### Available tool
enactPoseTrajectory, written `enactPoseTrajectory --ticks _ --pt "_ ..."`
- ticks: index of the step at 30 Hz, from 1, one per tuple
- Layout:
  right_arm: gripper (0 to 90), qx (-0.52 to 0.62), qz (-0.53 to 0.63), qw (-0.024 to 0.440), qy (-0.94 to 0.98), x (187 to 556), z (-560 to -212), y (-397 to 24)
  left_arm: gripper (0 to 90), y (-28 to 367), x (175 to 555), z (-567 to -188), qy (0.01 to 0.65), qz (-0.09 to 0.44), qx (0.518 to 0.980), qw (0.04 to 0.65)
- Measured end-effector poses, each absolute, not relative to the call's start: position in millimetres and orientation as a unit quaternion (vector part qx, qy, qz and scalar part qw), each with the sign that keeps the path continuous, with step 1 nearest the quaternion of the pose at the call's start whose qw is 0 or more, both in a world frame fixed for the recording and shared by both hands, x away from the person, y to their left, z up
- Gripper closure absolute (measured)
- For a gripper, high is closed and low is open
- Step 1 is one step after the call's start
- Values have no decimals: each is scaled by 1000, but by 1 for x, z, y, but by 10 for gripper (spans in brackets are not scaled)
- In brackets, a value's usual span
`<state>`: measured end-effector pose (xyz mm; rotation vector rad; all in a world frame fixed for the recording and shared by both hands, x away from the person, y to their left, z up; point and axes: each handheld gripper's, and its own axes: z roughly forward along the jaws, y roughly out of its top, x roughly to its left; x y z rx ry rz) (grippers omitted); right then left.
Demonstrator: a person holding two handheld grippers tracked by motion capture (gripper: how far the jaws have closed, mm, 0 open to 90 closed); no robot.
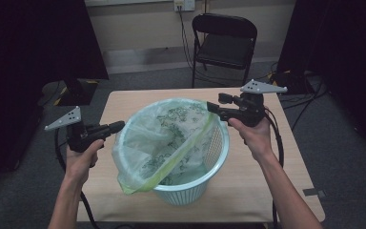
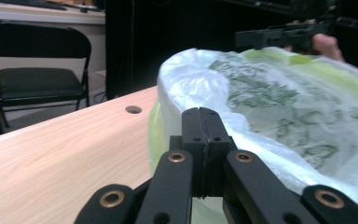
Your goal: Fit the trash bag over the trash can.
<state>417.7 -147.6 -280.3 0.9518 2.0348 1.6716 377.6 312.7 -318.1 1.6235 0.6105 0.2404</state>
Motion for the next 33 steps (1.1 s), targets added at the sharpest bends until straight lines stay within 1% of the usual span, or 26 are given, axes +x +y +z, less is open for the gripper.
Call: enactPoseTrajectory --ticks 1,3,4,5,6,8,9,10,11,12,13,14,15,20,26,29,33 --pt "401 334 589 169 716 418 -280 -146 900 313 379 -317 271 110 708 643" --pt "401 331 588 168 719 417 -278 -144 757 312 387 -312 285 117 693 652" --pt "401 329 588 168 720 417 -277 -143 660 310 390 -310 286 115 687 658" --pt "401 329 588 166 720 417 -277 -143 606 307 396 -308 285 112 686 659" --pt "400 328 589 166 720 417 -276 -142 569 302 401 -306 285 112 688 658" --pt "400 327 591 166 719 416 -275 -142 532 292 410 -303 281 108 696 652" --pt "400 327 591 165 719 416 -275 -143 532 287 414 -302 283 106 700 647" --pt "400 326 590 165 720 416 -275 -143 571 283 417 -302 284 106 707 639" --pt "398 327 589 164 721 416 -275 -143 667 280 419 -302 281 106 711 636" --pt "395 326 588 163 722 416 -275 -143 742 278 420 -304 275 102 715 635" --pt "394 326 587 164 723 416 -275 -143 773 278 419 -304 275 111 714 634" --pt "394 325 586 164 724 415 -275 -143 855 280 418 -304 267 102 716 637" --pt "393 324 586 163 725 415 -275 -143 893 282 416 -304 265 104 717 636" --pt "391 325 580 159 730 418 -275 -138 900 289 398 -306 261 115 716 638" --pt "390 319 565 150 746 424 -275 -128 900 301 376 -306 256 114 717 639" --pt "393 314 559 144 754 429 -273 -121 900 305 372 -305 266 119 712 639" --pt "408 309 564 140 753 433 -269 -114 795 305 384 -304 272 122 694 655"
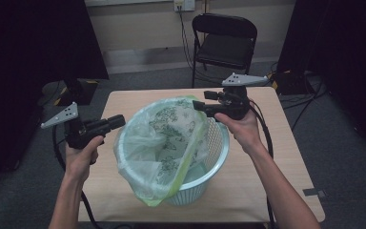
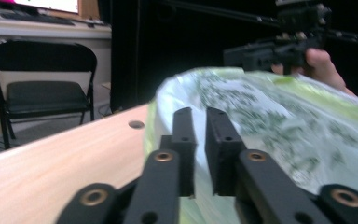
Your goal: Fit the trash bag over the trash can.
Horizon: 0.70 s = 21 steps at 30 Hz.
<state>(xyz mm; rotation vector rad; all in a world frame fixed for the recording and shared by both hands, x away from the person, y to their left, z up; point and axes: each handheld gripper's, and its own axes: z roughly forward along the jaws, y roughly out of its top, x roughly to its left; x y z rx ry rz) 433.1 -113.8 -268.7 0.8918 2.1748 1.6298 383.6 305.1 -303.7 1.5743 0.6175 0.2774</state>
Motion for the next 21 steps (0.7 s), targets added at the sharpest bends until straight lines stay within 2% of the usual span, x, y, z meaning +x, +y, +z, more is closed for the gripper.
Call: enactPoseTrajectory --ticks 4,5,8,10,12,13,21 --pt "411 310 545 130 768 437 -271 -109 743 296 398 -305 288 127 701 640" --pt "444 308 545 128 769 437 -271 -109 742 295 400 -307 291 128 704 636" --pt "563 297 533 134 781 435 -271 -108 757 295 401 -311 292 116 696 646" --pt "704 295 527 149 783 434 -272 -109 757 296 397 -312 290 116 693 650" --pt "844 298 533 144 779 434 -273 -113 757 297 391 -311 287 123 696 646" --pt "880 300 536 146 775 434 -274 -114 756 298 388 -311 287 125 697 645" --pt "900 323 567 142 745 431 -283 -138 750 296 381 -312 275 129 701 645"
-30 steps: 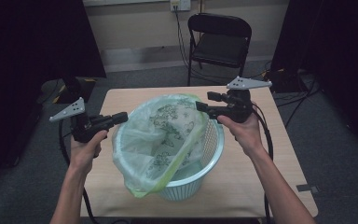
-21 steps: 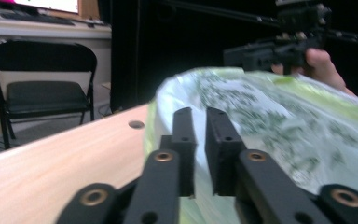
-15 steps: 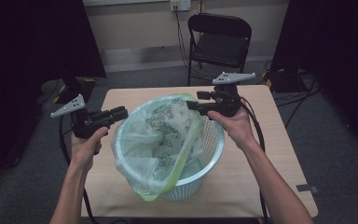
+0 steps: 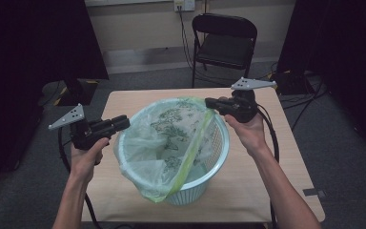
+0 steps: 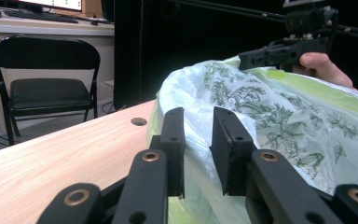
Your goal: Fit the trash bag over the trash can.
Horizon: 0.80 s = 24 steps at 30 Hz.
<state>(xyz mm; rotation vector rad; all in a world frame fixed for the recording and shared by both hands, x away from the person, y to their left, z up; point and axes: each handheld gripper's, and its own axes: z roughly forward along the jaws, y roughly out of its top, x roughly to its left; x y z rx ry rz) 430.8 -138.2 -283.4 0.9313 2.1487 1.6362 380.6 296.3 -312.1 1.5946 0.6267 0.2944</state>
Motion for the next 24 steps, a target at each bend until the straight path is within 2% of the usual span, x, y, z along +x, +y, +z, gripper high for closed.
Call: enactPoseTrajectory --ticks 8,13,14,16,17,19,21,22,24 --pt "900 345 579 138 726 427 -304 -157 752 292 381 -311 273 127 705 642" --pt "900 347 570 119 735 427 -322 -156 749 293 383 -312 274 116 704 645" --pt "900 345 565 121 740 427 -325 -154 734 292 385 -311 275 117 705 643" --pt "898 344 571 115 737 431 -328 -154 594 290 392 -309 282 120 707 638" --pt "885 340 573 115 737 433 -329 -154 557 289 397 -308 283 116 700 645" --pt "781 345 568 124 737 436 -328 -154 538 286 406 -304 281 113 697 650" --pt "650 357 565 130 733 439 -325 -158 563 281 415 -302 281 109 705 642" --pt "602 366 564 134 728 440 -322 -161 590 278 419 -302 276 104 711 639" --pt "559 373 567 144 720 440 -315 -168 717 273 423 -306 270 101 722 629"
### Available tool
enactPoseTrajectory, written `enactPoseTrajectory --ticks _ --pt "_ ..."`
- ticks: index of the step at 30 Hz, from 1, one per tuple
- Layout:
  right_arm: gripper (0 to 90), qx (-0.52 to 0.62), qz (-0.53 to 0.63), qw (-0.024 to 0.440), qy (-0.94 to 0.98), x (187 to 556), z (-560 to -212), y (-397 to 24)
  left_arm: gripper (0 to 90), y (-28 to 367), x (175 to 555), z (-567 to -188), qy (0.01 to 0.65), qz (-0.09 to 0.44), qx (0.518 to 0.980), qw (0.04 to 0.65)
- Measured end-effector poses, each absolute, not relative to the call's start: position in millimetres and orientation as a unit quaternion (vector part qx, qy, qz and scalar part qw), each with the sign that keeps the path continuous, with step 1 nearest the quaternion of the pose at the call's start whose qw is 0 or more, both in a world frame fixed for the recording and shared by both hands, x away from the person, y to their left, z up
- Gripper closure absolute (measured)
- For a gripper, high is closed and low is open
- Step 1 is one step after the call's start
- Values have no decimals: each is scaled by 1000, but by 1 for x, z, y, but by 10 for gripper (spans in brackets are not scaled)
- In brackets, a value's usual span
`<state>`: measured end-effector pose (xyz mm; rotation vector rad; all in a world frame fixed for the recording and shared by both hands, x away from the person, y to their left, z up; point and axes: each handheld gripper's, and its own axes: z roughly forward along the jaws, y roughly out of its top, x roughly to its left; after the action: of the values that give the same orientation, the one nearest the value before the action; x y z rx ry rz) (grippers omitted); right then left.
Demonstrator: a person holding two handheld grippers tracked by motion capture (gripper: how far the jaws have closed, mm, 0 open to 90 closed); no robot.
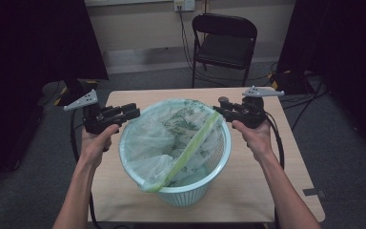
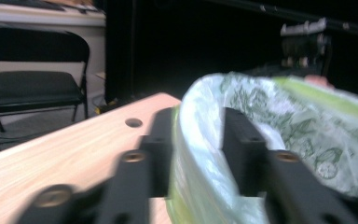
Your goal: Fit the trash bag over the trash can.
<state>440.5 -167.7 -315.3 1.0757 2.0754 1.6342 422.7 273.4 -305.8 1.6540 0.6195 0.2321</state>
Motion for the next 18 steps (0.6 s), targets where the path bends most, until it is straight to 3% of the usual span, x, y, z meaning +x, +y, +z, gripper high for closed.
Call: enactPoseTrajectory --ticks 3,5,8,18 --pt "530 370 574 155 714 436 -304 -170 785 273 420 -306 271 105 716 634" --pt "497 362 581 160 711 431 -296 -169 887 277 419 -305 273 111 716 633" --pt "469 348 592 164 708 424 -285 -163 815 279 408 -303 267 119 722 627" --pt "406 320 584 148 732 426 -270 -130 819 301 370 -307 262 119 715 638"
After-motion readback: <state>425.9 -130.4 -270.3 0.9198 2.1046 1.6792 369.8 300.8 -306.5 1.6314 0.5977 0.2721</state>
